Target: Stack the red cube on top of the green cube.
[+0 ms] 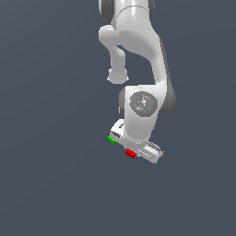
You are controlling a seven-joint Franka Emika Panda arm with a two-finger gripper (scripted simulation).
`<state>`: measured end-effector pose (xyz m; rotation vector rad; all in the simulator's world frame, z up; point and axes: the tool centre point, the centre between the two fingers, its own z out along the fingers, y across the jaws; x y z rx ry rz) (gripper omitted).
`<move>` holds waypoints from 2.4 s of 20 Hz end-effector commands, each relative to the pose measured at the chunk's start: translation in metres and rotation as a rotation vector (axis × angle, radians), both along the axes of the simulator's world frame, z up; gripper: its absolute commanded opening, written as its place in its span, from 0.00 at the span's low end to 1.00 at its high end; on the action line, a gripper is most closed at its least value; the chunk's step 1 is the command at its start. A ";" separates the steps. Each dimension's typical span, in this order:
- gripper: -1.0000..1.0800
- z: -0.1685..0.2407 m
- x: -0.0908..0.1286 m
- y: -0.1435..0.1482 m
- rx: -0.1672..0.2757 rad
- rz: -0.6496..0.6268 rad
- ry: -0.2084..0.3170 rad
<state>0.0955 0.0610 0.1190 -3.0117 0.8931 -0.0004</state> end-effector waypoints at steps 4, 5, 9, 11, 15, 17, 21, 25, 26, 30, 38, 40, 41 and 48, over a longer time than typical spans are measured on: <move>0.00 -0.002 -0.004 -0.003 0.000 0.000 0.000; 0.00 -0.002 -0.005 -0.004 0.000 0.000 0.000; 0.00 -0.006 -0.014 -0.010 0.000 0.000 0.000; 0.00 -0.009 -0.020 -0.014 0.000 0.000 0.000; 0.00 -0.017 -0.036 -0.026 0.000 0.000 0.000; 0.00 -0.022 -0.046 -0.033 0.000 0.000 0.000; 0.00 -0.033 -0.068 -0.049 0.000 0.000 0.000; 0.00 -0.042 -0.087 -0.063 0.000 0.000 0.000; 0.00 -0.045 -0.091 -0.066 0.000 0.000 0.000; 0.00 -0.052 -0.105 -0.077 0.000 0.000 0.000; 0.00 -0.059 -0.116 -0.086 -0.001 0.000 0.000; 0.96 -0.059 -0.116 -0.086 -0.001 0.000 0.000; 0.96 -0.059 -0.116 -0.086 -0.001 0.000 0.000; 0.96 -0.059 -0.116 -0.086 -0.001 0.000 0.000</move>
